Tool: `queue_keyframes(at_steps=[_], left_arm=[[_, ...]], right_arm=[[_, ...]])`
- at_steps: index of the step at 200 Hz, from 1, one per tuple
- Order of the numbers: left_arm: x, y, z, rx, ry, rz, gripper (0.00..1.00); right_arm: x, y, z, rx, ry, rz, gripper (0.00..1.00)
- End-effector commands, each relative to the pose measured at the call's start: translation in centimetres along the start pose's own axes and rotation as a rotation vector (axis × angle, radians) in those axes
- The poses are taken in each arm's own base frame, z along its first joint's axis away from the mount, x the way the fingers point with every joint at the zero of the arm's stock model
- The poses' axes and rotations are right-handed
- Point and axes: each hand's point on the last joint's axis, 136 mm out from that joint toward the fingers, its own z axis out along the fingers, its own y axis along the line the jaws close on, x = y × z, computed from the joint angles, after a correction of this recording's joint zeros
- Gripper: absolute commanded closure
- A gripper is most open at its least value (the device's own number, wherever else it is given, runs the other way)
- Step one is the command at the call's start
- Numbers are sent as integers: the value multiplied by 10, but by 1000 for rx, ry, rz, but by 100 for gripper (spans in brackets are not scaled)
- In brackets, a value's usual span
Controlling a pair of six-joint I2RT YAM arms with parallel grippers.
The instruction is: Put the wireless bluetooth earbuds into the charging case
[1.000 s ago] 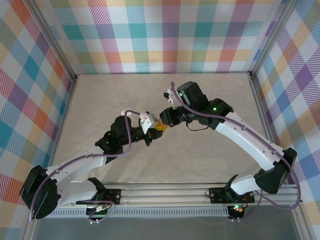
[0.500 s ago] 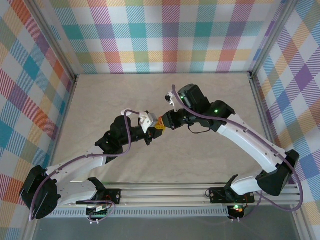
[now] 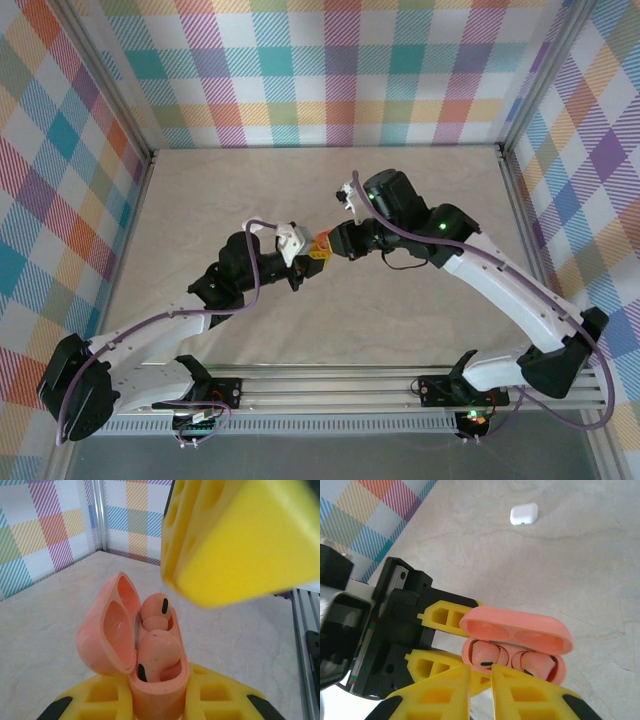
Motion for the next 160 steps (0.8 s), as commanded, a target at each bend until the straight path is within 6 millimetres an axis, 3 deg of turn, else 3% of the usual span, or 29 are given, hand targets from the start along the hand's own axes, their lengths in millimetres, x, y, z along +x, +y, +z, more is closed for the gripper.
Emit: queue_keyframes(at_steps=[1,30,47,120,160], left_arm=[[-19,-14,-8,53,-43,23,100],[-19,-26,-12,109,-36,23,100],[-19,-33,-13,155,-25,17,100],[-30,-49,-15,256,-21,24,100],[-28,-47,-8,260,-9,18,100]], right_arm=[[-20,6,-25,15,-78,-34,76],[-25,-6,-28,54,-58,-33,46],[-20,-10,-25,58,-9,-41,36],[-4,-18,1,-22,131,9,34],[-4,6,2,-207,136,22,38]])
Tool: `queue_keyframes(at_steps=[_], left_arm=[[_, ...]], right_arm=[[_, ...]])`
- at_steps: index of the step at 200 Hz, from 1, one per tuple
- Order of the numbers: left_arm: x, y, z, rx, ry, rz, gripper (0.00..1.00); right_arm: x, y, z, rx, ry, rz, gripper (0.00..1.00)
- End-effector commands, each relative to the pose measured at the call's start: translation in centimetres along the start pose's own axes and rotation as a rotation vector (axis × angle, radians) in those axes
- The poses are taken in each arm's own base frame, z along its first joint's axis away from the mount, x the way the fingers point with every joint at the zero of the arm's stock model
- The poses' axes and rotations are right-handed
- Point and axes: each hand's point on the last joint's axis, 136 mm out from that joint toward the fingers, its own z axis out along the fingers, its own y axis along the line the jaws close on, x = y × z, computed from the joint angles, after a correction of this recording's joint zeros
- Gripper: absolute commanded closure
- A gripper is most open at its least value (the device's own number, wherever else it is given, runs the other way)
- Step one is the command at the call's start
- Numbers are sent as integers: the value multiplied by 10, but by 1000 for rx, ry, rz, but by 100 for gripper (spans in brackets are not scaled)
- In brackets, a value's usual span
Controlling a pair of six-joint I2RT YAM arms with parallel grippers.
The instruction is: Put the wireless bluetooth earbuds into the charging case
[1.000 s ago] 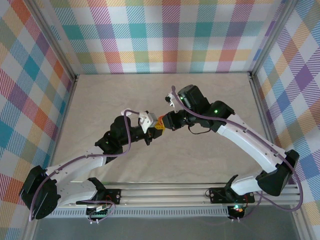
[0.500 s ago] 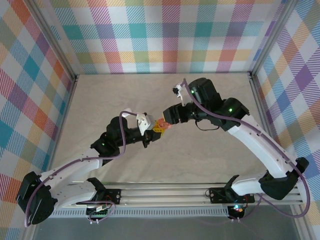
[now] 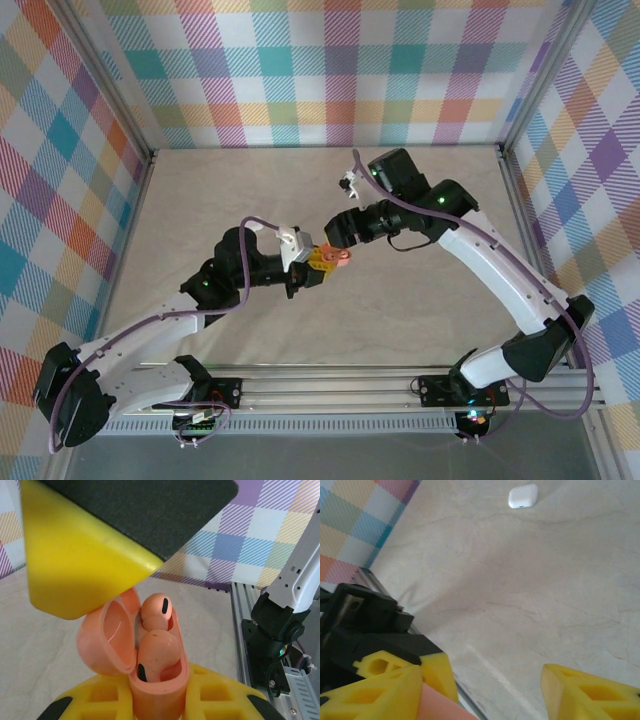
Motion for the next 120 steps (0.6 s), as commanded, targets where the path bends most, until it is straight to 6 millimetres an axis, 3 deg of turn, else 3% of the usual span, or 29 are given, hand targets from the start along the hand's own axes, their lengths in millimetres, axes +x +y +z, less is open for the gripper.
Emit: queue_keyframes(at_steps=[1,66,120], left_arm=[[-13,-7,4,38,-22,31,100],[-5,10,7,-25,-8,20,100],[9,29,2,-89,-10,-29,100]], right_arm=[[3,24,0,-160,18,-20,38],[22,31,9,-258,139,-29,45],[12,26,-13,-198,62,-69,48]])
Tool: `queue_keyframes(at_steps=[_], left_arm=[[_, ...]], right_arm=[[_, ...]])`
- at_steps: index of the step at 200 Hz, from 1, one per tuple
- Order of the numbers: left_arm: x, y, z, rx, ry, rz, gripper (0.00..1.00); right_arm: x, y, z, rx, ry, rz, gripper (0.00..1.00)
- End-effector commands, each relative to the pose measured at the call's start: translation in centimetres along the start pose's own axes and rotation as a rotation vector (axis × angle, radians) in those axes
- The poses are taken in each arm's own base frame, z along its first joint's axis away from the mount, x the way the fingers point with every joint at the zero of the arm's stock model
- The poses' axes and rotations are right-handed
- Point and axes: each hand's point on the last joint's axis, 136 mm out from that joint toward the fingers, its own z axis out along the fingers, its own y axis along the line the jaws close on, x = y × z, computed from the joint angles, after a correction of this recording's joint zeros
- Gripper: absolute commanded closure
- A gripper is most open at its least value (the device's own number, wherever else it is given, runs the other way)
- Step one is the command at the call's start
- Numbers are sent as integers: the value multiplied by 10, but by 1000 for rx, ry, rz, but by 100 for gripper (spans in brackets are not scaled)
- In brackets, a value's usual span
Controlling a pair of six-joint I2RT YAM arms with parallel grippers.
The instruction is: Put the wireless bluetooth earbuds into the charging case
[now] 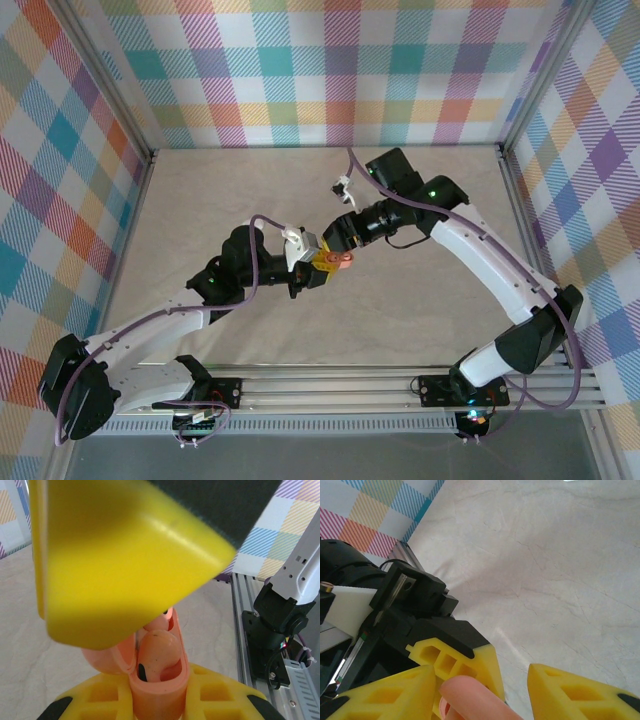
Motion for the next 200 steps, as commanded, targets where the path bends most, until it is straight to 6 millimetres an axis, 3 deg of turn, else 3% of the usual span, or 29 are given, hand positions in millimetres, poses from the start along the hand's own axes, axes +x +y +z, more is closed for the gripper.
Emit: queue_keyframes(at_steps=[1,29,54,86,114,132,152,200], left_arm=[[-6,20,-4,-73,-54,0,100],[-2,28,-6,-95,-64,-28,100],[-1,31,-7,-102,-65,-36,100],[-4,30,-8,-88,-73,-35,100],[-5,24,-7,-48,-78,-27,100],[-7,21,-6,-26,-82,-23,100],[-9,19,-5,-13,-67,-21,100],[-23,17,-1,30,-75,6,100]], right_arm=[[2,18,-24,-20,-32,-45,48],[-7,25,-42,-19,-132,-75,49],[-8,31,-45,-65,-161,-80,49],[-12,9,-39,17,-159,-34,47],[-30,-16,-39,61,-211,68,44],[-40,-26,-34,18,-222,149,44],[-46,-24,-25,-45,-199,190,44],[-42,-24,-2,-161,-157,268,51]])
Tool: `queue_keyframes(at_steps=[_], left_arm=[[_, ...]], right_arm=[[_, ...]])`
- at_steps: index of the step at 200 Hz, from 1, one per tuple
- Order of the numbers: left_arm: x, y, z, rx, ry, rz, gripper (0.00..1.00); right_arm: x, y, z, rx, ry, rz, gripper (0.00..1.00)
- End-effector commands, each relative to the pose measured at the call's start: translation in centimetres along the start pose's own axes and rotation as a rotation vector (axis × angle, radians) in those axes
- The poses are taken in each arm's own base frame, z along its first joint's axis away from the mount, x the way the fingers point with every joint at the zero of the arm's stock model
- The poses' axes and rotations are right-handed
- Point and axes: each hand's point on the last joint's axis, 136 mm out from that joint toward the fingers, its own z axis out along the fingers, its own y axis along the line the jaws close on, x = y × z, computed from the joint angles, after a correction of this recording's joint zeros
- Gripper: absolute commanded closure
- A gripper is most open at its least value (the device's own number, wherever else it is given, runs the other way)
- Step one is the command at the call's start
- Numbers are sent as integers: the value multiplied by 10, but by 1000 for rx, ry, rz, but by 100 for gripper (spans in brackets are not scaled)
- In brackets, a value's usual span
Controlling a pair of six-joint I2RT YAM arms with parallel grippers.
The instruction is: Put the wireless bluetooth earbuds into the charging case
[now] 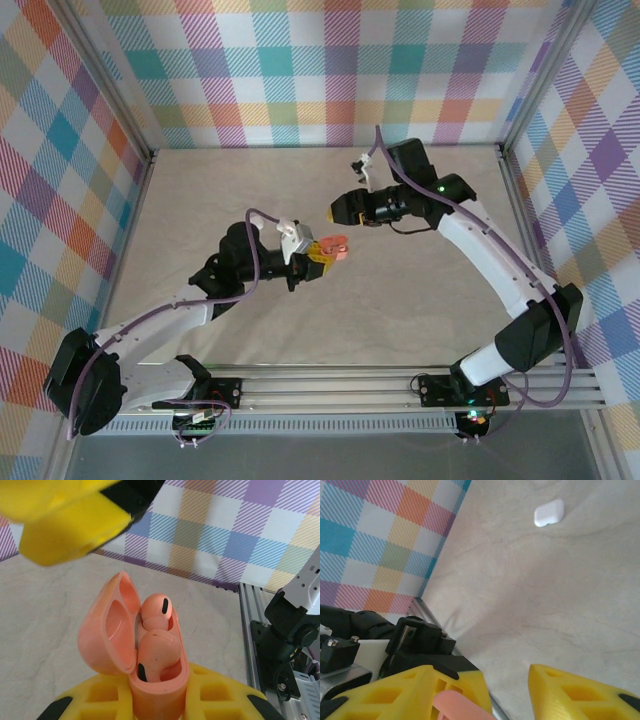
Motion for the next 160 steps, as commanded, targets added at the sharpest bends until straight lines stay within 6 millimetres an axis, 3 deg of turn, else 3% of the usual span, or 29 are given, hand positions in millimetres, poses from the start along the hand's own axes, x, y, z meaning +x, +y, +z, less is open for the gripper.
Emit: queue_keyframes(at_steps=[1,29,66,111,160], left_arm=[[-26,-4,1,44,-42,51,100],[-34,-3,5,56,-58,63,100],[-38,9,18,59,-34,64,100],[-22,38,25,-28,-22,-38,100],[-4,38,23,-31,-9,-126,100]], right_arm=[[1,12,8,-102,25,43,51],[11,11,15,-141,78,93,53],[19,37,8,-293,135,106,53],[29,60,-18,-339,108,33,53],[29,85,-54,-312,-5,-189,50]])
